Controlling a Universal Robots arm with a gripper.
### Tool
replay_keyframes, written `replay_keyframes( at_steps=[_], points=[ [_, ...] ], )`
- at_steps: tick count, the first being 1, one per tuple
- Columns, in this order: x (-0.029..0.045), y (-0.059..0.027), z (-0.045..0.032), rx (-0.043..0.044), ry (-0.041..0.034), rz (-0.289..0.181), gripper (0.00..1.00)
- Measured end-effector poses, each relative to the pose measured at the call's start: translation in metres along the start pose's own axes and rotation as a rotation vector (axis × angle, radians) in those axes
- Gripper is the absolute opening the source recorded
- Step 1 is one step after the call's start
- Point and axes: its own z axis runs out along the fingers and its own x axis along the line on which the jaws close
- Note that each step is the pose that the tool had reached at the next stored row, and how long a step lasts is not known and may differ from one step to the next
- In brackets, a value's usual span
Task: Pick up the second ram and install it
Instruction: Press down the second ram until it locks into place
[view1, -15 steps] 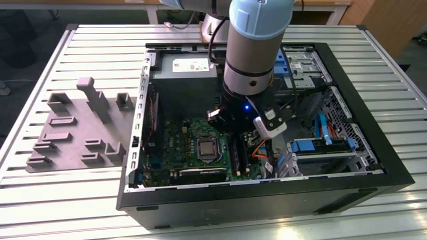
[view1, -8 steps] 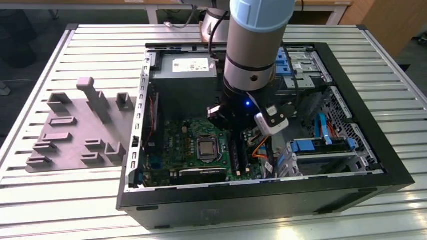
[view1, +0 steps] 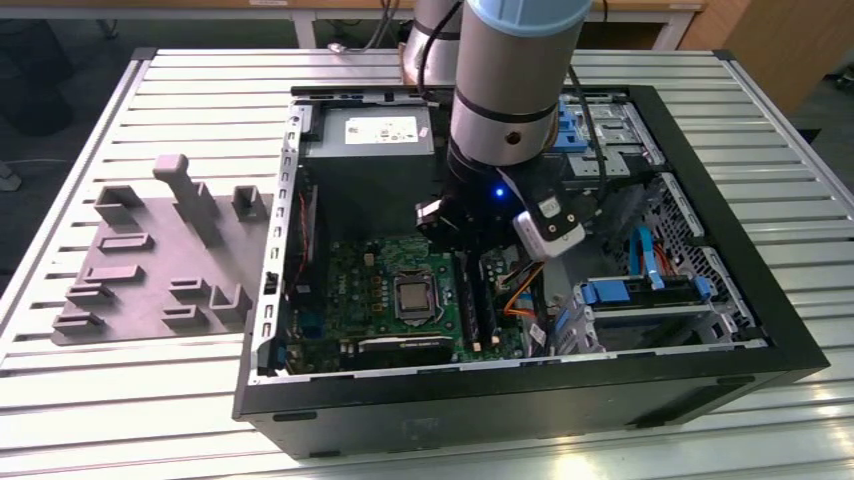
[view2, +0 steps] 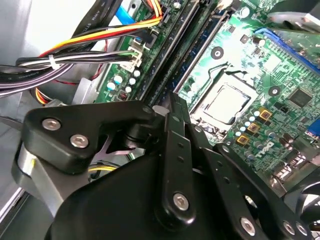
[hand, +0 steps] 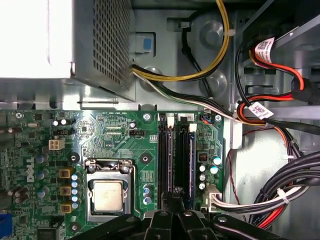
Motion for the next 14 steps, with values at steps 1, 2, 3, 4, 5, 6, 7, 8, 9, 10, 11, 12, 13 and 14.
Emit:
replay_keyframes(
  at_steps=[1, 2, 3, 4, 5, 6, 7, 8, 9, 10, 11, 12, 13, 14],
  points=[
    [0.0000, 0.0000, -0.0001, 0.0002, 0.0001, 0.000, 0.13],
    [0.0000, 0.0000, -0.0001, 0.0003, 0.0001, 0.000, 0.11],
    [-0.0003, 0.0000, 0.0003, 0.0003, 0.0001, 0.000, 0.11],
    [-0.0003, 0.0000, 0.0011, 0.0003, 0.0001, 0.000, 0.11],
    [-0.0003, 0.0000, 0.0025, 0.0004, 0.0001, 0.000, 0.11],
    [-0.0004, 0.0001, 0.0043, 0.0002, 0.0001, 0.000, 0.11],
    [-0.0004, 0.0002, 0.0061, 0.0002, 0.0001, 0.000, 0.11],
    [-0.0004, 0.0002, 0.0079, 0.0002, 0.0001, 0.000, 0.11],
    [-0.0004, 0.0003, 0.0098, 0.0002, 0.0001, 0.000, 0.11],
    [-0.0004, 0.0003, 0.0113, 0.0002, 0.0001, 0.000, 0.11],
    [-0.0004, 0.0003, 0.0124, 0.0003, 0.0001, 0.000, 0.11],
    [-0.0004, 0.0004, 0.0136, 0.0003, 0.0001, 0.000, 0.11],
    [-0.0004, 0.0003, 0.0146, 0.0012, 0.0004, 0.000, 0.11],
    [-0.0004, 0.0003, 0.0159, 0.0017, 0.0007, 0.000, 0.11]
  ],
)
